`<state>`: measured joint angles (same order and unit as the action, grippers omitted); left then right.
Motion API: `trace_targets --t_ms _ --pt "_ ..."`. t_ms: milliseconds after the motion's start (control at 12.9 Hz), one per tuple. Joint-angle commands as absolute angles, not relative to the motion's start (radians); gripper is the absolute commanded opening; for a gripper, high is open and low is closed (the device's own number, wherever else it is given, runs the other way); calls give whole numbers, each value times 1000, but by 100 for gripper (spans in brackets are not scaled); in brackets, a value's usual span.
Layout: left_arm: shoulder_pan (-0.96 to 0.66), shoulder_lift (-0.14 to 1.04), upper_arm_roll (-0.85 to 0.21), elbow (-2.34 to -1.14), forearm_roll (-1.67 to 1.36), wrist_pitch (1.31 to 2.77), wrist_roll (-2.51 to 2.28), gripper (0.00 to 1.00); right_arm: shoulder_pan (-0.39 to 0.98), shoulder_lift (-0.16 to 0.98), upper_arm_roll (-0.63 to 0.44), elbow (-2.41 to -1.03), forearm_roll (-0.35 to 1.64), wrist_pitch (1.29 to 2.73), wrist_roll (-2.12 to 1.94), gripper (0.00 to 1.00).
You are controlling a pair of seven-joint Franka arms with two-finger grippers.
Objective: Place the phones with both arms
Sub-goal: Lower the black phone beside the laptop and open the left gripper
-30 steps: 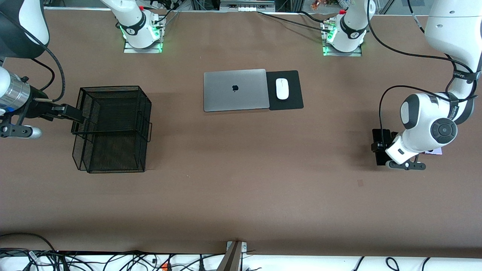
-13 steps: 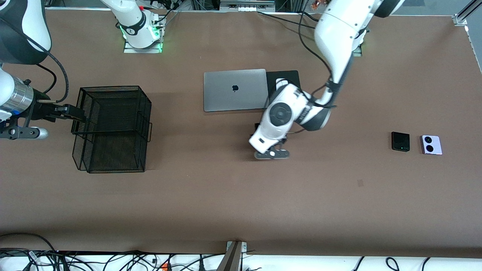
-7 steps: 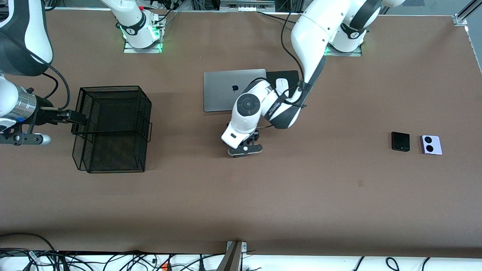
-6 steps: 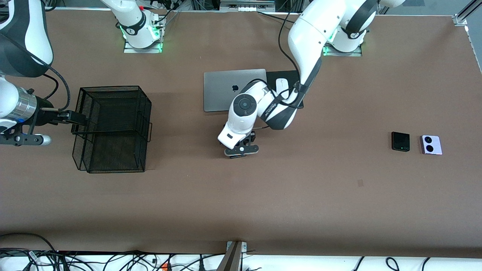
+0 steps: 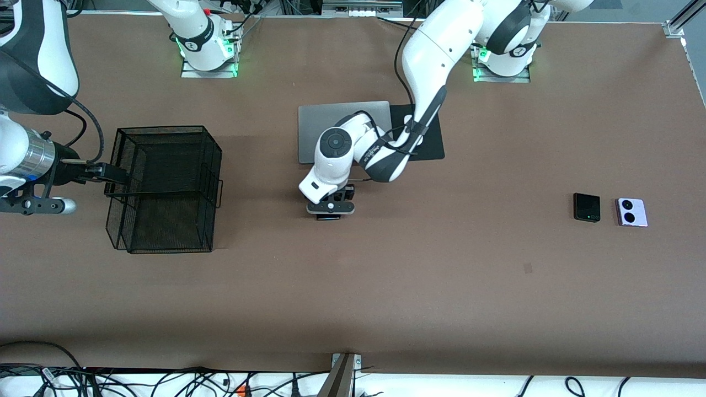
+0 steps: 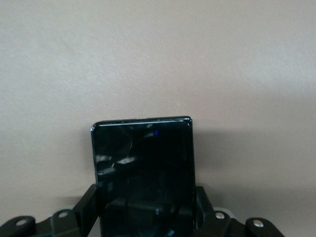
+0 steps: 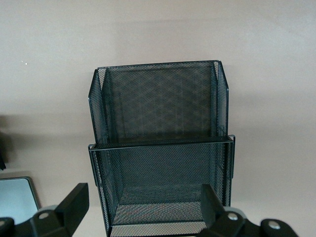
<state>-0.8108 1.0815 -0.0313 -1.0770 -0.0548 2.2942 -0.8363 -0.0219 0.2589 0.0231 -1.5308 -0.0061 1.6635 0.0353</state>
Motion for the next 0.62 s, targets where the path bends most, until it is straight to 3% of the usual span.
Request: trace_targets --t_ms 0,77,155,310,542 --pt "-818 1132 -15 -1032 -69 2335 -804 13 -31 255 26 -1531 12 1667 35 100" --pt "-813 1134 -15 -1032 -71 2336 -798 20 -31 255 26 -1531 14 1667 35 100" --pt "-810 1134 -15 -1032 -69 2336 -796 36 -31 255 26 -1531 12 1667 35 100" --pt "-810 1132 -12 -1032 -69 2336 -798 100 -32 255 26 -1531 12 1667 35 100" --pt "-810 1112 -2 -1032 -71 2315 -799 100 -32 255 26 -1529 12 1667 35 100"
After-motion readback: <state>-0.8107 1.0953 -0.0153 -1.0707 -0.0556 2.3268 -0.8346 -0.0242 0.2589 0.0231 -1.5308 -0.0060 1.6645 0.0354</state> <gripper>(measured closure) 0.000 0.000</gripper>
